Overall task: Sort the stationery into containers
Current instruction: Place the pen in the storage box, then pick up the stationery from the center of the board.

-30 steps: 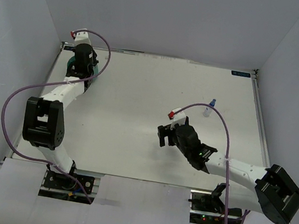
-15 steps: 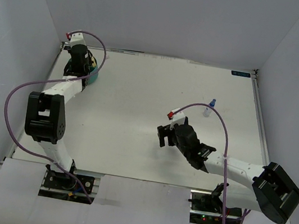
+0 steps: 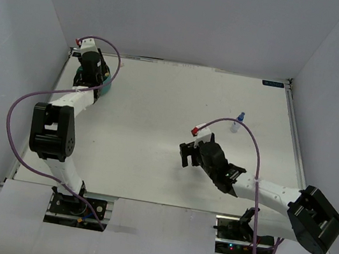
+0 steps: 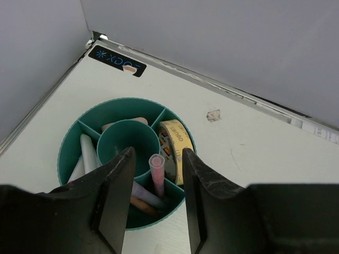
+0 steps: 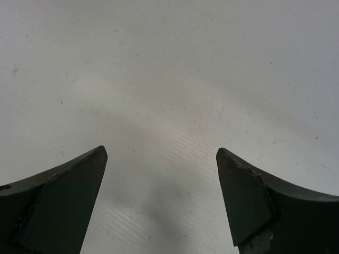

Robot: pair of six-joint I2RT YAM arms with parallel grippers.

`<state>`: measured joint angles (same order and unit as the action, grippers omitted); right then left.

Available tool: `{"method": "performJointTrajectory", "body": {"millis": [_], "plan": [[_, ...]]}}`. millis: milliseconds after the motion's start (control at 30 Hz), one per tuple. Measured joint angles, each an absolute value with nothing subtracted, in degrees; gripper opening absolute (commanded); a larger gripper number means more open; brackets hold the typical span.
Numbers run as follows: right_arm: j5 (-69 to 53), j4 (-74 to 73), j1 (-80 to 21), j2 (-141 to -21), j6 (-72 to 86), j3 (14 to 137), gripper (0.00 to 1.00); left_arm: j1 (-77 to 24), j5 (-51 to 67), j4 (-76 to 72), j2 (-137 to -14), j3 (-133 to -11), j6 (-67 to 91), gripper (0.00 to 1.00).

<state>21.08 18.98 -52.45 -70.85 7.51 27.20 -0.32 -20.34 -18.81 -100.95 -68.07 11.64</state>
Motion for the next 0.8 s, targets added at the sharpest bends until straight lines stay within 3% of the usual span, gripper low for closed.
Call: {"method": "performJointTrajectory", "body": {"millis": [133, 267, 300, 367, 567, 800], "plan": [[21.6, 18.9, -52.2, -68.7, 7.5, 27.2, 0.90, -0.3, -20.1, -17.2, -100.3, -68.0, 11.8, 0.64], [24.2, 17.2, -51.8, -65.0, 7.5, 27.2, 0.90, -0.3, -18.2, -13.0, -96.9, -68.0, 12.0, 0.83], [25.4, 16.4, -51.5, -64.1, 7.6, 27.3, 0.90, -0.3, -17.3, -11.1, -95.5, -68.3, 12.1, 0.92], [27.0, 14.3, -49.7, -62.9, 8.5, 27.9, 0.90, -0.3, -15.4, -7.3, -92.5, -69.0, 12.7, 0.98], [28.6, 6.4, -34.3, -62.5, 12.9, 33.5, 0.90, -0.3, -8.1, 3.7, -79.7, -68.4, 15.3, 0.98], [28.1, 4.7, -23.5, -66.7, 13.9, 38.1, 0.90, -0.5, 0.7, 9.2, -61.9, -53.1, 16.6, 0.98]]}}
